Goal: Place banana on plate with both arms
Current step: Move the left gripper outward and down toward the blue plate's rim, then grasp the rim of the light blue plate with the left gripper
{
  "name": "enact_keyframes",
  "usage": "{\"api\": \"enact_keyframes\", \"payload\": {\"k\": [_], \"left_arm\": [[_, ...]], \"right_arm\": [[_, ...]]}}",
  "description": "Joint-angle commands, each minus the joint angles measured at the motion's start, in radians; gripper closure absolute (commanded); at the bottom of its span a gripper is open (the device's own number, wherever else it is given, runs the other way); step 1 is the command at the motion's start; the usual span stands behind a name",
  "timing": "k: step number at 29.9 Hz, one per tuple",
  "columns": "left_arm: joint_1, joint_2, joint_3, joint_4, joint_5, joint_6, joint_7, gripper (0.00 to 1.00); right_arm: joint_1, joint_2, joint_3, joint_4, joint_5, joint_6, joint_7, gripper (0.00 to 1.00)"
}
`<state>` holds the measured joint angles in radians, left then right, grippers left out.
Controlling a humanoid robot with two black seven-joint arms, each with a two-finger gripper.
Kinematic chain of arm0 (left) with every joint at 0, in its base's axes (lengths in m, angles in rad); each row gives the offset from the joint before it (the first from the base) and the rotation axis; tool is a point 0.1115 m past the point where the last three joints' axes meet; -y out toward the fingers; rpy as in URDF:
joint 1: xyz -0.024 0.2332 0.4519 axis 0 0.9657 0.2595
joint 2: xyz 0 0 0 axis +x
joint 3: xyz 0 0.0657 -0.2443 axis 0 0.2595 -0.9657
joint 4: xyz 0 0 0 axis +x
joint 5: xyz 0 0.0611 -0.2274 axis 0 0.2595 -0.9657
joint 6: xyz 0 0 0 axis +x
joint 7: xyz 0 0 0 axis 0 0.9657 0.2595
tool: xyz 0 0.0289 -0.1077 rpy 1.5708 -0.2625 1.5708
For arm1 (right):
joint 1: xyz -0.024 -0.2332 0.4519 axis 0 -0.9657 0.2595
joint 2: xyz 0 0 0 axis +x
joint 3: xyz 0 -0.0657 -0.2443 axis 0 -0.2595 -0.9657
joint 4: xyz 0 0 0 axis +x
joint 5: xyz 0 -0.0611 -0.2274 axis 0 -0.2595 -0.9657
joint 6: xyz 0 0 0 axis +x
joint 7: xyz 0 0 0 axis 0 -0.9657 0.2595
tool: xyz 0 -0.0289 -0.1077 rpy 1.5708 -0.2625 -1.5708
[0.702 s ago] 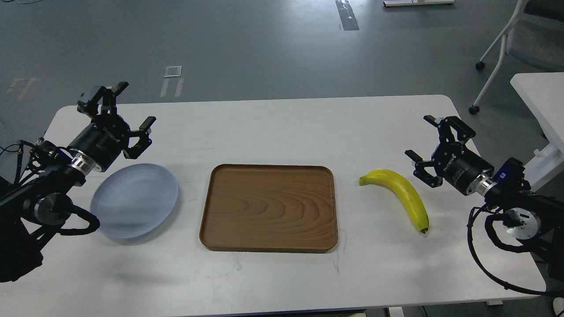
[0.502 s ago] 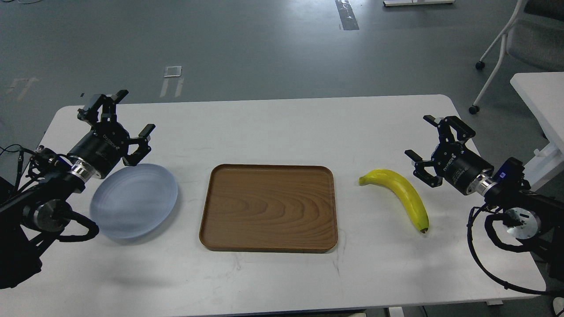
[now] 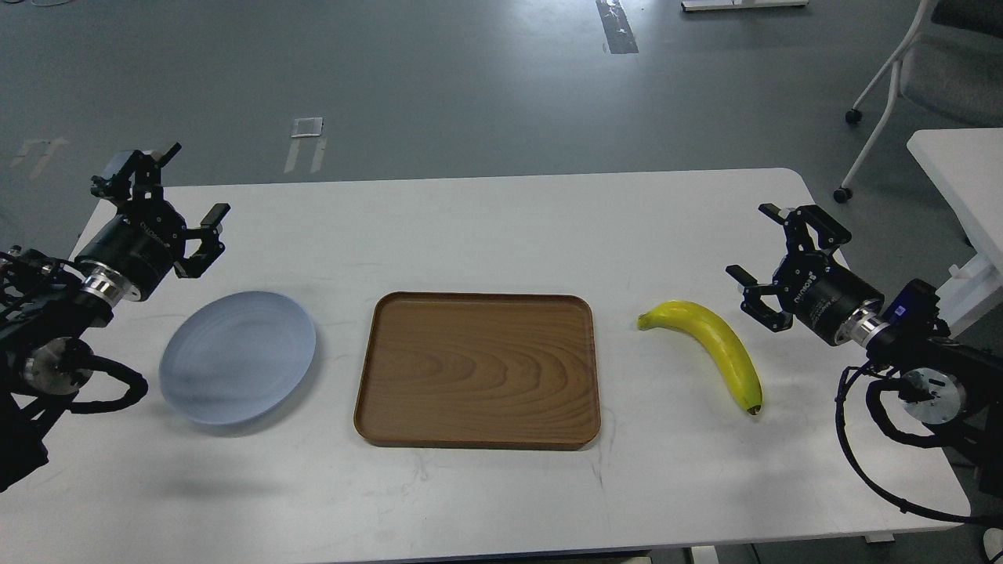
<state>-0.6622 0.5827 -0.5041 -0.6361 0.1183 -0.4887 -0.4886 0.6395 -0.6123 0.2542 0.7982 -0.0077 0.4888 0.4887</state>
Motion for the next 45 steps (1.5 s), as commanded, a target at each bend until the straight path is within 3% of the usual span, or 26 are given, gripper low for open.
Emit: {"api": "enact_keyframes", "payload": {"k": [1,9,16,22,29,45], "left_arm": [[-0.007,0.040,0.010,-0.043,0.065,0.000,0.000,0.00],[-0.094,0.261,-0.005,-0.382,0.614,0.000,0.000,0.00],[-0.099,0.345,0.012,-0.530,1.267,0.013,0.000,0.00],[-0.077,0.359,0.064,-0.444,1.587,0.145,0.000,0.00],[-0.077,0.289,0.262,-0.240,1.597,0.271,0.000,0.00],[-0.027,0.216,0.351,-0.022,1.431,0.311,0.000,0.05]], "right_arm": [[-0.001,0.002,0.000,-0.001,0.000,0.000,0.000,0.00],[0.000,0.002,0.000,0.001,0.000,0.000,0.000,0.00],[0.000,0.000,0.000,0.001,-0.001,0.000,0.000,0.00],[0.000,0.003,0.000,0.004,-0.001,0.000,0.000,0.00],[-0.003,0.008,0.000,0.007,-0.001,0.000,0.000,0.00],[-0.004,0.009,-0.001,0.010,-0.001,0.000,0.000,0.00]]}}
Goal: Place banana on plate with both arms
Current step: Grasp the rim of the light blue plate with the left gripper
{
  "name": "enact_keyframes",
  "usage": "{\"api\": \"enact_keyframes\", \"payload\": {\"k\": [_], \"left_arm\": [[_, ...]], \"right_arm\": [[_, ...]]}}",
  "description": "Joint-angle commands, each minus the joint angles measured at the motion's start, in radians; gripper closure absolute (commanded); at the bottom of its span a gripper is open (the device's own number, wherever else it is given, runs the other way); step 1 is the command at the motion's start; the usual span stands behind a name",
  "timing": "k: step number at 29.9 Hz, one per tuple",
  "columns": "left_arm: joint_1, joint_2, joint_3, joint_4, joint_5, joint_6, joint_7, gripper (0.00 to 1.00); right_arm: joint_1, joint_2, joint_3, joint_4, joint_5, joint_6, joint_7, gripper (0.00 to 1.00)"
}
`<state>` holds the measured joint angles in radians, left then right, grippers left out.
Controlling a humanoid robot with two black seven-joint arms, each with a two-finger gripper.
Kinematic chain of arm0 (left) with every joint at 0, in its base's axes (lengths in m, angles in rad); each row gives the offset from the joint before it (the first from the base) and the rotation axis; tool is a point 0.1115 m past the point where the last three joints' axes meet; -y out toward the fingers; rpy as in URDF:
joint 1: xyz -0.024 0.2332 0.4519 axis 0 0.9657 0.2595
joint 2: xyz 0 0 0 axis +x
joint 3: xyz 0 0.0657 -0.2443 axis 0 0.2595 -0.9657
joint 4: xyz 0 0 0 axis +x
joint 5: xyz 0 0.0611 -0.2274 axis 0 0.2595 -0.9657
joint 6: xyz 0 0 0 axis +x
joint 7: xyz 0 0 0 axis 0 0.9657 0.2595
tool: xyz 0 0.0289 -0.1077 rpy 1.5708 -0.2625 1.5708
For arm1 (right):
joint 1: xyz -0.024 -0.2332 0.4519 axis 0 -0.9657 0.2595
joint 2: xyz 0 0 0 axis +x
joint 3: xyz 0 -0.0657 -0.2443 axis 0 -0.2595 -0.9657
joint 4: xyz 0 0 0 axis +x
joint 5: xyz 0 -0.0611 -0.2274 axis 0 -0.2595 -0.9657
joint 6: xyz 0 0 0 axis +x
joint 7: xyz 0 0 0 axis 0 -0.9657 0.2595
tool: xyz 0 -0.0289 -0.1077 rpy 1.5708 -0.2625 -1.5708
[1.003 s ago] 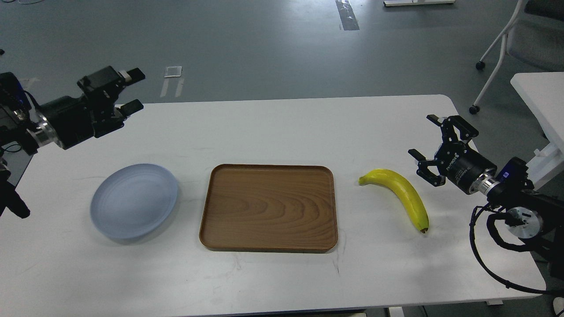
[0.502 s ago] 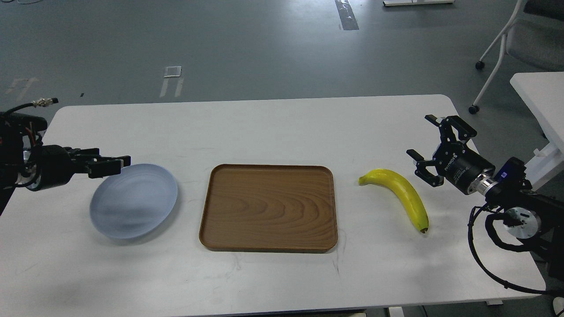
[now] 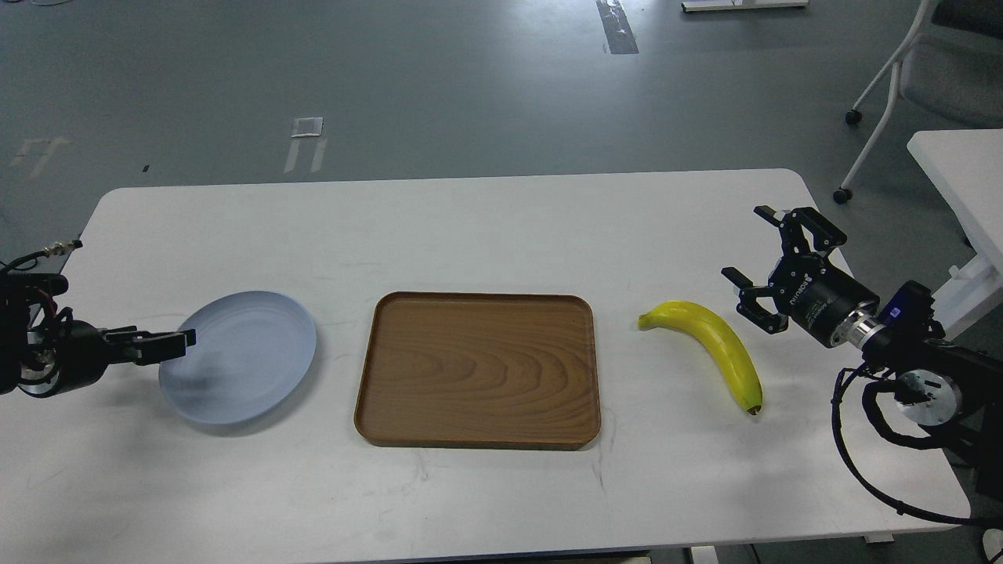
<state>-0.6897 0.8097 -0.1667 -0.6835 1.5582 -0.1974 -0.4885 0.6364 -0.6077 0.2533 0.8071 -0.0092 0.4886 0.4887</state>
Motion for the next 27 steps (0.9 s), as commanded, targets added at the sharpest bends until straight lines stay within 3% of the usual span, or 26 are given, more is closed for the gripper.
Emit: {"api": "enact_keyframes", "payload": {"k": [1,5,8,9,14,19,27], "left_arm": [[0.002,-0.011,0.015,0.030,-0.009,0.021,0.000,0.05],[0.013,-0.011,0.015,0.035,-0.010,0.021,0.000,0.15],[0.013,-0.011,0.015,0.035,-0.010,0.021,0.000,0.32],[0.013,-0.011,0.015,0.035,-0.010,0.021,0.000,0.43],[0.015,-0.011,0.015,0.030,-0.010,0.016,0.000,0.66],[0.016,-0.012,0.013,0.021,-0.012,0.012,0.000,1.00],[-0.002,-0.011,0.013,0.019,-0.047,0.016,0.000,1.00]], "right_arm": [[-0.001,0.005,0.000,0.001,0.000,0.000,0.000,0.00],[-0.003,0.008,0.000,0.001,0.000,0.000,0.000,0.00],[-0.003,0.008,0.000,0.001,0.000,0.000,0.000,0.00],[-0.004,0.008,0.000,0.001,0.000,0.000,0.000,0.00],[-0.006,0.008,-0.002,0.000,-0.002,0.000,0.000,0.00],[-0.006,0.008,-0.002,-0.002,-0.003,0.000,0.000,0.00],[-0.007,0.008,-0.002,-0.003,-0.003,0.000,0.000,0.00]]}}
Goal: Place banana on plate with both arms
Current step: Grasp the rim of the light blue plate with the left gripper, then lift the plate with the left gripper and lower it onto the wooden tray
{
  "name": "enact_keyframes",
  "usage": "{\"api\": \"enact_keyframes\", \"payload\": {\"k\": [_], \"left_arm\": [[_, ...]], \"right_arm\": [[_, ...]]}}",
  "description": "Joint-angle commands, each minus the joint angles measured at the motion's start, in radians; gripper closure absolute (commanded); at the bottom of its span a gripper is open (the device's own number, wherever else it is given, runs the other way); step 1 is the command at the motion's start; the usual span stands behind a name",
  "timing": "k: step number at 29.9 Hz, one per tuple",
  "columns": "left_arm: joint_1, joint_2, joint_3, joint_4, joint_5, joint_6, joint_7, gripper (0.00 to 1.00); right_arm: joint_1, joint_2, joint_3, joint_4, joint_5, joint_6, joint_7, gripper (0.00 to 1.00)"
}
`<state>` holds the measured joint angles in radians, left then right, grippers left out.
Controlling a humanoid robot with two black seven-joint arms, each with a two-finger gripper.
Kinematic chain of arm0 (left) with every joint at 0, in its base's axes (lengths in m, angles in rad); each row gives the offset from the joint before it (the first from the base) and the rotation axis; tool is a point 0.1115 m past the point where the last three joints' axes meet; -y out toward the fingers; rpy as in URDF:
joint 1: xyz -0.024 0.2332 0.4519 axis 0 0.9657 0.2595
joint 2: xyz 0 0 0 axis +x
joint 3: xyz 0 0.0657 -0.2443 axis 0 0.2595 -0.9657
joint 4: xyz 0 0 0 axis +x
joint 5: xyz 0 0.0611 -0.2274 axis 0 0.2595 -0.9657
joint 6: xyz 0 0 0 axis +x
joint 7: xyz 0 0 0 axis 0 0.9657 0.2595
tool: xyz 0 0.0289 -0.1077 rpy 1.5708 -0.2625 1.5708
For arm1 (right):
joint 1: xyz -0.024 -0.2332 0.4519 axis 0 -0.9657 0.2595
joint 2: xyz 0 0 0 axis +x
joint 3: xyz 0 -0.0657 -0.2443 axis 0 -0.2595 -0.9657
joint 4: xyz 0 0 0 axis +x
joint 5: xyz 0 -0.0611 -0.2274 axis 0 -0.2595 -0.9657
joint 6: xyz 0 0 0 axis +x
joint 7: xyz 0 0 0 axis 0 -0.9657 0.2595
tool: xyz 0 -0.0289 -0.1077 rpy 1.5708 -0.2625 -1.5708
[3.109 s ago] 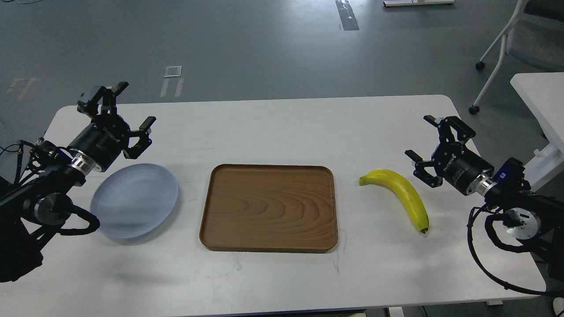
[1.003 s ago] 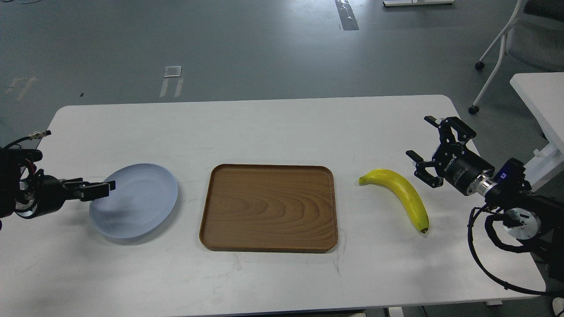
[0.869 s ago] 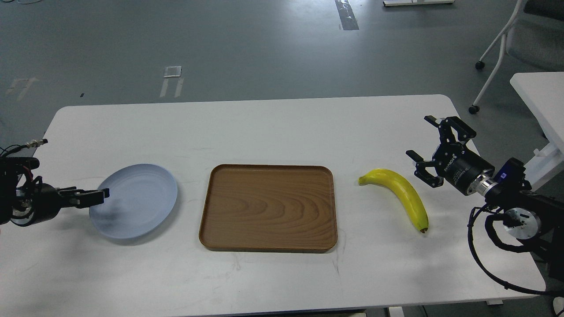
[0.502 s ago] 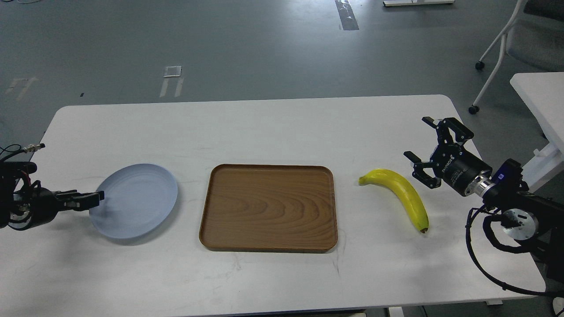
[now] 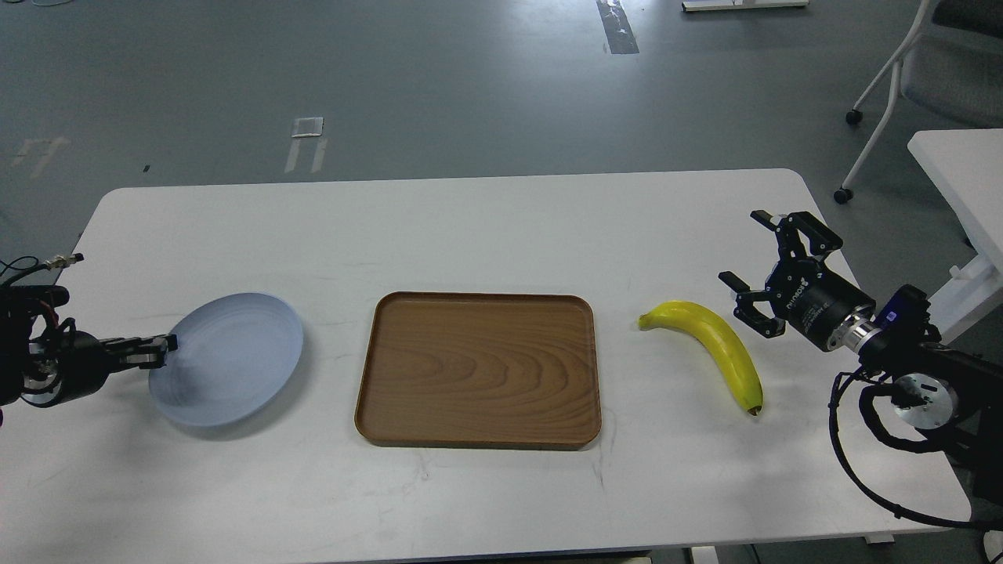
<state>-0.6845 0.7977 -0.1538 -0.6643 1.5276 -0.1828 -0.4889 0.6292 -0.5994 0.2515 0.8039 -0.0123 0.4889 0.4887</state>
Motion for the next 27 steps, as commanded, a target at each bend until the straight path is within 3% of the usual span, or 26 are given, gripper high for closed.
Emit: {"api": "enact_keyframes", "payload": {"k": [1,9,15,20,22,27], "left_arm": [[-0.009,0.001,0.000,0.000,-0.023,0.003,0.000,1.00],[-0.081,0.020,-0.001,-0.067,-0.072,-0.010,0.000,1.00],[-0.232,0.028,-0.001,-0.159,-0.092,-0.141,0.000,1.00],[-0.312,0.011,0.000,-0.290,-0.058,-0.144,0.000,1.00],[-0.352,-0.032,0.000,-0.346,0.000,-0.148,0.000,1.00],[-0.388,-0.179,0.016,-0.336,0.098,-0.153,0.000,1.00]], "right_arm": [[0.000,0.000,0.000,0.000,0.000,0.000,0.000,0.00],[0.007,0.000,0.000,0.001,0.000,0.000,0.000,0.00],[0.007,0.000,0.000,0.001,0.000,0.000,0.000,0.00],[0.009,-0.003,0.000,0.000,0.000,0.000,0.000,0.00],[0.010,-0.005,0.000,0.001,0.000,0.000,0.000,0.00],[0.007,-0.006,0.000,0.000,0.000,0.000,0.000,0.00]]}}
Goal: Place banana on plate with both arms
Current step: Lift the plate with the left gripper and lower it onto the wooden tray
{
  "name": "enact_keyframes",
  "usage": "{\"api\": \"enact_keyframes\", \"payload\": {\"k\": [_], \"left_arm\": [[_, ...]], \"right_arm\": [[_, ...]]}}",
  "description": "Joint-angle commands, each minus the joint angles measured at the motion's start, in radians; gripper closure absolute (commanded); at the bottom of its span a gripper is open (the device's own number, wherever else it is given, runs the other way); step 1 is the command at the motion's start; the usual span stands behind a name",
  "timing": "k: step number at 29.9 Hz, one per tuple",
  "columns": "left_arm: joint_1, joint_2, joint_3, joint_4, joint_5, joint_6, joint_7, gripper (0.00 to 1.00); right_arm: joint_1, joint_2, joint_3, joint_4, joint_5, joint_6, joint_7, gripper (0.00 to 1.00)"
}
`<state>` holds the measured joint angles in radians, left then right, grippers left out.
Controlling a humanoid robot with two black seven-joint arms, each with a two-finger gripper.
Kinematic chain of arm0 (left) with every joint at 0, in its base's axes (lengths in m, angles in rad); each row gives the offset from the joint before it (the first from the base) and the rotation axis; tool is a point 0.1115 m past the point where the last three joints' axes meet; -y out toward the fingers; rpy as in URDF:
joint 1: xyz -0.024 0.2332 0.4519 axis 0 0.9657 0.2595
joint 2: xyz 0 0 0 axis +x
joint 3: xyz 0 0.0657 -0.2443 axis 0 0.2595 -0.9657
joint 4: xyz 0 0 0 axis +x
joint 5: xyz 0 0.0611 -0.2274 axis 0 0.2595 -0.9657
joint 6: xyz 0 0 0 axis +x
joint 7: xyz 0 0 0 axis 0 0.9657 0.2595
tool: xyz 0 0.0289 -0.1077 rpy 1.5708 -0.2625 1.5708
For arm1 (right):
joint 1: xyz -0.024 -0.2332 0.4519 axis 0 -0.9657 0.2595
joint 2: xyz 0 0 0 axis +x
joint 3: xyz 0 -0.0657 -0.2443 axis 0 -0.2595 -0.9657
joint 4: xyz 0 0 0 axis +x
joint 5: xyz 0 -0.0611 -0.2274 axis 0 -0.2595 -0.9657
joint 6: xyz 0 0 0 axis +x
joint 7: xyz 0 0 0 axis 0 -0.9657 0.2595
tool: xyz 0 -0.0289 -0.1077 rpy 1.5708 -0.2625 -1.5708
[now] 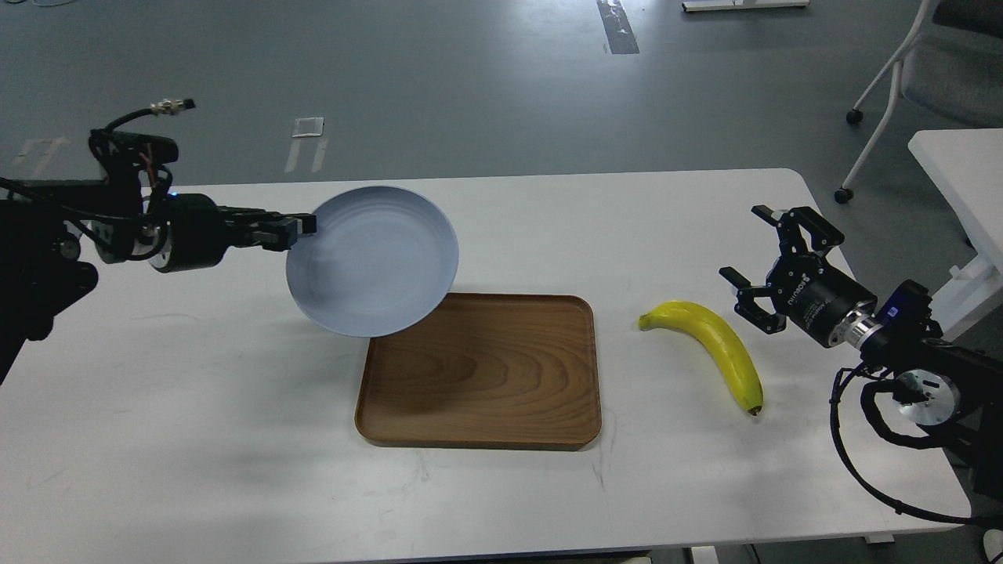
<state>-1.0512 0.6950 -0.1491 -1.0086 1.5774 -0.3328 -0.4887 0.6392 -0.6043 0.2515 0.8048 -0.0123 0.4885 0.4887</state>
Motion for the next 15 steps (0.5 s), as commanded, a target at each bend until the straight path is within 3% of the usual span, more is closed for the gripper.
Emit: {"api": "enact_keyframes", "payload": {"k": [1,8,15], "left_arm": [[-0.024,-0.107,0.031,0.016,0.061,-0.003,0.000,1.00],[-0.026,-0.262,0.115,0.094,0.067,-0.003,0.000,1.00],[-0.018,-0.362,0.175,0.251,0.065,-0.002,0.000,1.00]], "right_arm": [[-0.003,-0.003,0.000,-0.001,0.000,0.000,0.000,0.00],[-0.003,-0.006,0.002,-0.004,0.000,0.000,0.000,0.00],[-0.003,-0.006,0.002,-0.004,0.000,0.000,0.000,0.00]]}}
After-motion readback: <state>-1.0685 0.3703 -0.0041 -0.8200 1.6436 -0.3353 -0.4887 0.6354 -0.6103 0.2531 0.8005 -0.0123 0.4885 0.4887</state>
